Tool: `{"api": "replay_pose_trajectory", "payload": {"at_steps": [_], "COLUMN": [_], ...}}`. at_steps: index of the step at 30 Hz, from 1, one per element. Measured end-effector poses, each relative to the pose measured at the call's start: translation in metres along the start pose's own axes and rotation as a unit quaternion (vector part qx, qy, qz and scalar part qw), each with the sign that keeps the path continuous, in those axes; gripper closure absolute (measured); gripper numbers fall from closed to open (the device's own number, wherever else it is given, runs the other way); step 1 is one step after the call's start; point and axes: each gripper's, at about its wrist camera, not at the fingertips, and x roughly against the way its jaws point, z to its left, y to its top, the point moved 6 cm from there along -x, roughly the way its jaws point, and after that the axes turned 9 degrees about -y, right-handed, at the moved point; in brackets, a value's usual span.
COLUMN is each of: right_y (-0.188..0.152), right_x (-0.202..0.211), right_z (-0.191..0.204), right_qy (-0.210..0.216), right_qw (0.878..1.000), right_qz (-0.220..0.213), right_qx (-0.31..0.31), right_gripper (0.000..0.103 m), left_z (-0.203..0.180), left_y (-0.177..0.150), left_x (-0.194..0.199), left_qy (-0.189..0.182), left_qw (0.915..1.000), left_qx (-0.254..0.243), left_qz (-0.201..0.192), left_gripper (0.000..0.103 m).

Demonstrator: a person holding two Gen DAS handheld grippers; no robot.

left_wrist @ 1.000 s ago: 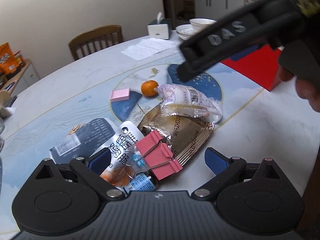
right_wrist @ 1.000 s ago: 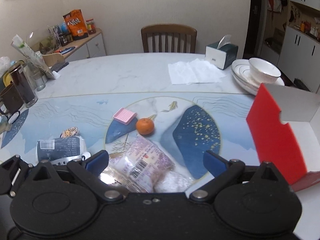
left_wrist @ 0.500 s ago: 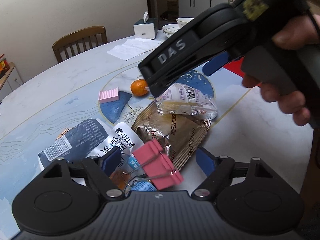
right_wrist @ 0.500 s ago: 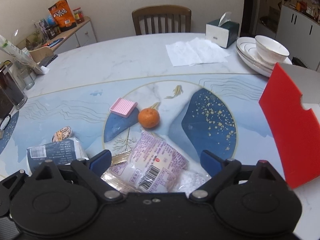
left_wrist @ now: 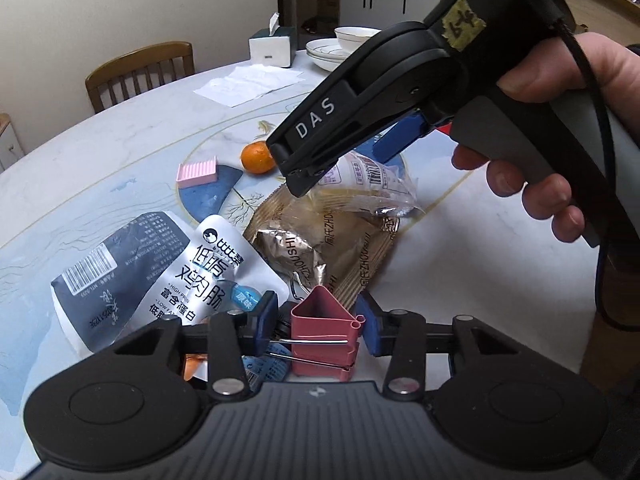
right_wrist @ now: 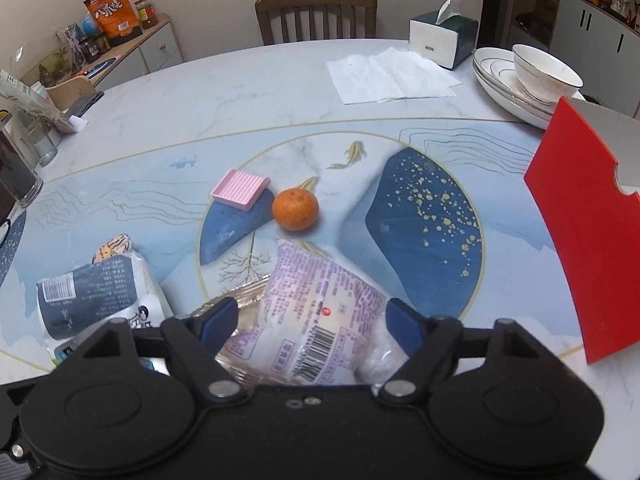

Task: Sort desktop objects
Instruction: 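Grasp the pink binder clip with the left tool while the right tool grasps the purple-printed bread bag, then carry the pink clip and bread bag into the red shoebox with both tools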

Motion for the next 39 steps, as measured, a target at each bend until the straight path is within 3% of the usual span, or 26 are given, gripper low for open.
{"api": "replay_pose_trajectory", "payload": {"at_steps": [3, 5, 11, 27, 39], "right_y": [-0.001, -0.002, -0.002, -0.006, -0.007], "right_x": [0.000, 0.001, 0.006, 0.042, 0.078], "right_z": [0.001, 0.000, -0.003, -0.026, -0.059], "right_qy": [0.000, -0.007, -0.015, -0.022, 0.018], "right_qw": [1.000, 1.000, 1.000, 1.000, 0.999], "right_qz": [0.003, 0.003, -0.002, -0.006, -0.021], "right_qx": [0.003, 0.004, 0.007, 0.009, 0.025], "right_gripper": [0.036, 0.044, 0.055, 0.056, 0.057], "left_z": [-0.001, -0.001, 0.000, 0.006, -0.001], "left_y": [0.001, 0.001, -0.002, 0.014, 0.037], "left_x": [0.001, 0.001, 0.005, 0.020, 0.022], "left_qy": [-0.006, -0.008, -0.018, -0.045, -0.022], "left_qw": [1.0000, 1.0000, 0.9998, 0.9985, 0.9983], "left_qx": [-0.001, -0.002, 0.007, 0.023, 0.041], "left_qz": [-0.005, -0.004, -0.007, -0.023, -0.035], "left_gripper": [0.071, 0.071, 0.072, 0.072, 0.072]}}
